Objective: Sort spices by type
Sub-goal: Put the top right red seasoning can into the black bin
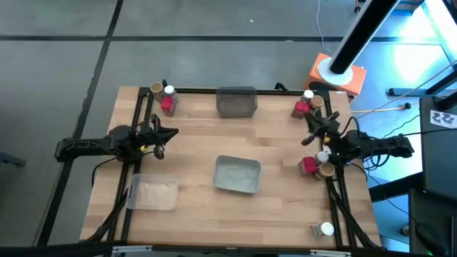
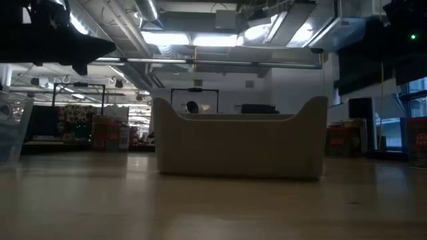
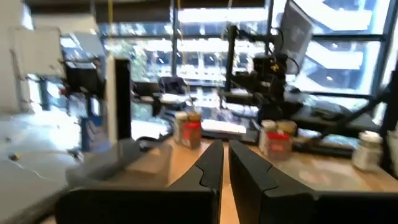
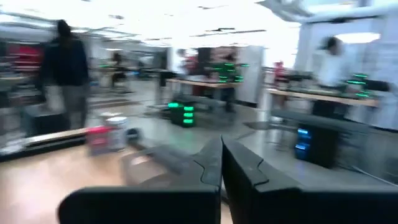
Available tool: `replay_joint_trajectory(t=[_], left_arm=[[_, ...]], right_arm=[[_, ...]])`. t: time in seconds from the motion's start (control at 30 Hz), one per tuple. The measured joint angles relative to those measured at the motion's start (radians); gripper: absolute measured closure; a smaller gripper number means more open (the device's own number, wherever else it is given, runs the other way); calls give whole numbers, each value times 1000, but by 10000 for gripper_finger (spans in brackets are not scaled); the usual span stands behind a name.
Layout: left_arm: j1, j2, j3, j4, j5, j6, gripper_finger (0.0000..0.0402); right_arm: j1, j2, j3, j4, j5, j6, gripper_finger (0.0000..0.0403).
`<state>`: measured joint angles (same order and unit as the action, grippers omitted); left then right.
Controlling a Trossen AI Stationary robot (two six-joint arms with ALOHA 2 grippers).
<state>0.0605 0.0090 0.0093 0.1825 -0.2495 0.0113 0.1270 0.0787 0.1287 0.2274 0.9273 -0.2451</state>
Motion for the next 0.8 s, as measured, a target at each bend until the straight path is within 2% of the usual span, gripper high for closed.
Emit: replay_joint_trajectory(t=[0.13, 0.27, 0.5, 0.63, 0.7, 0.8], left_arm=[[2, 0, 0, 80, -17, 69, 386], [21, 2, 0, 138, -51, 128, 386], [106, 36, 0, 193, -95, 167, 386], [150, 72, 0, 229, -95, 173, 386], [169, 89, 1, 230, -95, 179, 386], [191, 107, 1, 230, -95, 197, 386]], right_arm=[[-61, 23, 72, -52, 0, -14, 393], [-117, 99, 150, -130, -3, -17, 393], [-251, 327, 298, -247, -4, -20, 393], [-353, 455, 390, -382, -6, -21, 393], [-411, 515, 432, -439, -42, -21, 393], [-506, 601, 484, -497, -152, -15, 393]])
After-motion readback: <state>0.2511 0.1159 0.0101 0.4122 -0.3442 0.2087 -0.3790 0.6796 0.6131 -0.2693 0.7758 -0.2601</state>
